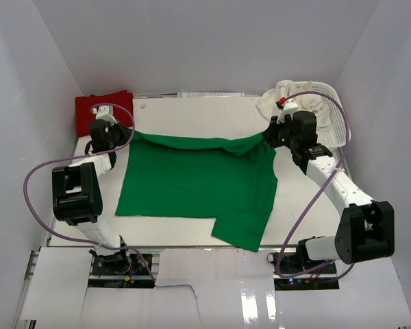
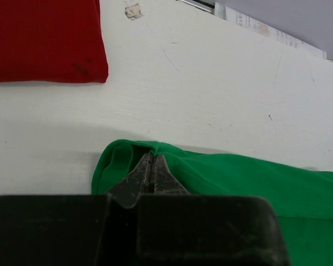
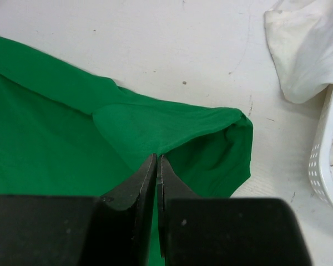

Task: Fold and stack the t-shirts
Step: Fold the flattened tshirt in 1/3 of the way

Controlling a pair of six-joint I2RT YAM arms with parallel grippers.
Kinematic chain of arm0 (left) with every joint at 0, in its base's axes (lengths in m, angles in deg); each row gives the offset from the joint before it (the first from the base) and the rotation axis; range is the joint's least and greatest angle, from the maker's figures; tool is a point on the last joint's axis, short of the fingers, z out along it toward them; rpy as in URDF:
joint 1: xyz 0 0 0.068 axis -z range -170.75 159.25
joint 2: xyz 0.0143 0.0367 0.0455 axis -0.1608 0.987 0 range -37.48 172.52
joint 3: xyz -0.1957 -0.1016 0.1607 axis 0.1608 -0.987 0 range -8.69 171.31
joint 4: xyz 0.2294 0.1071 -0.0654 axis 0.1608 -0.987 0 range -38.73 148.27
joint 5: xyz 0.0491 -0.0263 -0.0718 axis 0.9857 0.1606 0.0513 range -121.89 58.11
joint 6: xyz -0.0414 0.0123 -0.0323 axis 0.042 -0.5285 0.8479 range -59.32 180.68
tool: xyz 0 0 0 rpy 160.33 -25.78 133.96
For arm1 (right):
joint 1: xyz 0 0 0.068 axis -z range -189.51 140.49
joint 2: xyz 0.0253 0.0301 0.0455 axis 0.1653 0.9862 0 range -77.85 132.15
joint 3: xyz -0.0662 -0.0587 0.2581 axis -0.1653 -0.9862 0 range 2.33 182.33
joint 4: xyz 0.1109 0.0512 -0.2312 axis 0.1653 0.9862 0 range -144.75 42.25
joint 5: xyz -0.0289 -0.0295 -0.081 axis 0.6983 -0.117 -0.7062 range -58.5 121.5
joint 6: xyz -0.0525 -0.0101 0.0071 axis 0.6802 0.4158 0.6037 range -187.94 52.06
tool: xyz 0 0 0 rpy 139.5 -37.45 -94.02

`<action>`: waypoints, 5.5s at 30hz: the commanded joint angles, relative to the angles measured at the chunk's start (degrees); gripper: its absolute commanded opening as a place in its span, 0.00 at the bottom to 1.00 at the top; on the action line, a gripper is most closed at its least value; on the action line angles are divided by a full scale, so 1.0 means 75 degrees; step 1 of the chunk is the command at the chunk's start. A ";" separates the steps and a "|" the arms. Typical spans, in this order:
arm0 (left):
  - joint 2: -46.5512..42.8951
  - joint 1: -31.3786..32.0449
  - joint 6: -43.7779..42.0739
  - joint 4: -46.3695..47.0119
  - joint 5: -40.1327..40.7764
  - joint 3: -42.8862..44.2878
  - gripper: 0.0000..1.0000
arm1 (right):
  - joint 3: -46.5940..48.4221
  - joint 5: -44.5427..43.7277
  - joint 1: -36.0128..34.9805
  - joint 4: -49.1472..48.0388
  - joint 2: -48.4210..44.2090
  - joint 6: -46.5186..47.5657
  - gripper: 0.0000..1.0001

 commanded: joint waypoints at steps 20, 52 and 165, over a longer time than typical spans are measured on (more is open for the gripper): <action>-0.0773 -0.0037 -0.0264 -0.1010 0.0212 -0.0160 0.00 | -0.1002 -0.0318 -0.0236 0.0129 -0.0908 -0.0141 0.08; -0.0304 -0.0048 -0.0674 -0.3646 0.1102 0.0320 0.00 | -0.1507 -0.1467 -0.0587 0.1488 -0.0205 -0.0411 0.08; 0.2814 -0.0459 -0.0065 -0.2593 -0.1944 0.2898 0.47 | 0.3802 0.0888 0.1358 0.1992 0.5268 -0.1032 0.08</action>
